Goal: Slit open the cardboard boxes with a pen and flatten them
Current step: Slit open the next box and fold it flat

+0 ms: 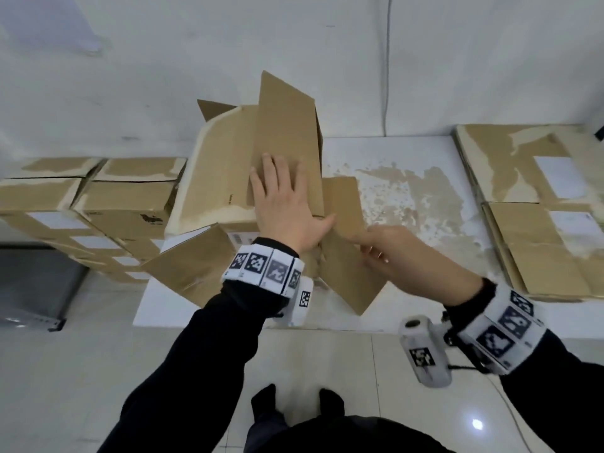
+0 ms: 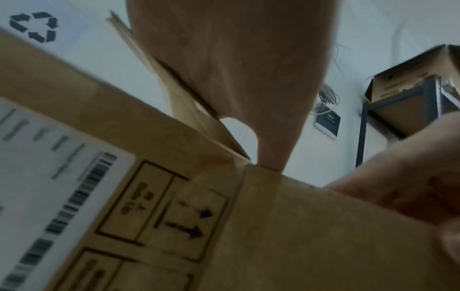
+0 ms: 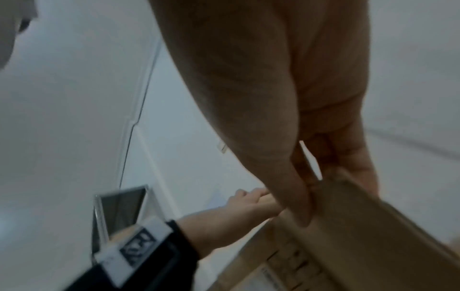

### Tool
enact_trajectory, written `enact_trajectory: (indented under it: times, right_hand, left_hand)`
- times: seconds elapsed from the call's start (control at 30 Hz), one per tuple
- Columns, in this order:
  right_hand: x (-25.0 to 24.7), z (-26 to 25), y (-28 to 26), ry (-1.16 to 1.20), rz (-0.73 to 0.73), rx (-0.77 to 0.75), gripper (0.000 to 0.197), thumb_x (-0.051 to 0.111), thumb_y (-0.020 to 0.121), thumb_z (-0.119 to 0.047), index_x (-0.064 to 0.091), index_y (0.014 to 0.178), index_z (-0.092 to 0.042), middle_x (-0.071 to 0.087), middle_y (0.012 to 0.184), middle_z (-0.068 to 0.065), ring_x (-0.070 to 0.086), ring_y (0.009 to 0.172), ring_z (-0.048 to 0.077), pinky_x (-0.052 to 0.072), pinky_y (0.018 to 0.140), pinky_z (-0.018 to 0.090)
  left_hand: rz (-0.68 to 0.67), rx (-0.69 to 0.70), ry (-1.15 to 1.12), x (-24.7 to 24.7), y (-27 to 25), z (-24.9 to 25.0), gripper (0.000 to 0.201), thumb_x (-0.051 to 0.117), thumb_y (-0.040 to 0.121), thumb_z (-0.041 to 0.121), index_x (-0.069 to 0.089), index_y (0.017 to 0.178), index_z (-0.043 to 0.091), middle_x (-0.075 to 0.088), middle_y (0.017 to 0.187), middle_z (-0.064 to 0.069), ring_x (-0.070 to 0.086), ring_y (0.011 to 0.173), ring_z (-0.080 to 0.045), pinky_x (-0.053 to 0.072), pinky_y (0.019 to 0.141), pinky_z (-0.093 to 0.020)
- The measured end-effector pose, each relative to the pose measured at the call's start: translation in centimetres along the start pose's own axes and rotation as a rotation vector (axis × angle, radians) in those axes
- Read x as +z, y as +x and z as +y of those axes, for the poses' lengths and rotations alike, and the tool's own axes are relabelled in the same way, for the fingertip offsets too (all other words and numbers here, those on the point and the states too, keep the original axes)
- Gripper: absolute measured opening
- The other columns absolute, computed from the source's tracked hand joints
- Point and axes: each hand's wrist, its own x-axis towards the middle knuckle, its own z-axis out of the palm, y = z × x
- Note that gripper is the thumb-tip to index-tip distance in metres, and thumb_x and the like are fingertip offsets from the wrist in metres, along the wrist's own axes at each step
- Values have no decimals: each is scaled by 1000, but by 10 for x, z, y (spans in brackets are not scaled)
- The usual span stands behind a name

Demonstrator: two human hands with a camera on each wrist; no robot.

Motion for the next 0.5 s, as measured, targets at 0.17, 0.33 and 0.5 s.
enact_trajectory:
  times: [0.17, 0.33, 0.5]
  right_hand:
    - [-29, 25, 33, 349, -254, 102, 30, 44, 98, -26, 57, 126, -22, 67, 94, -1, 67, 79, 10, 56, 76, 24]
    - [-19, 69, 129, 234, 91, 285, 54, 62, 88, -40, 46, 132, -15, 69, 93, 13, 63, 68, 17, 55, 68, 32]
    - [2, 75, 192, 100, 225, 373, 48, 54, 88, -40, 44, 121, -6, 61, 102, 16, 60, 93, 34, 42, 70, 34]
  left_hand:
    - [0, 65, -66, 8, -5, -15, 104, 46, 73, 72, 0, 153, 24, -23, 156, -17, -28, 141, -33, -13, 115, -52]
    - [4, 162, -85, 11, -11, -33, 106, 46, 66, 68, 3, 153, 24, -20, 157, -13, -27, 142, -29, -15, 114, -48]
    - [9, 196, -105, 9, -17, -44, 105, 43, 62, 63, 8, 153, 25, -16, 159, -10, -24, 143, -27, -12, 116, -47]
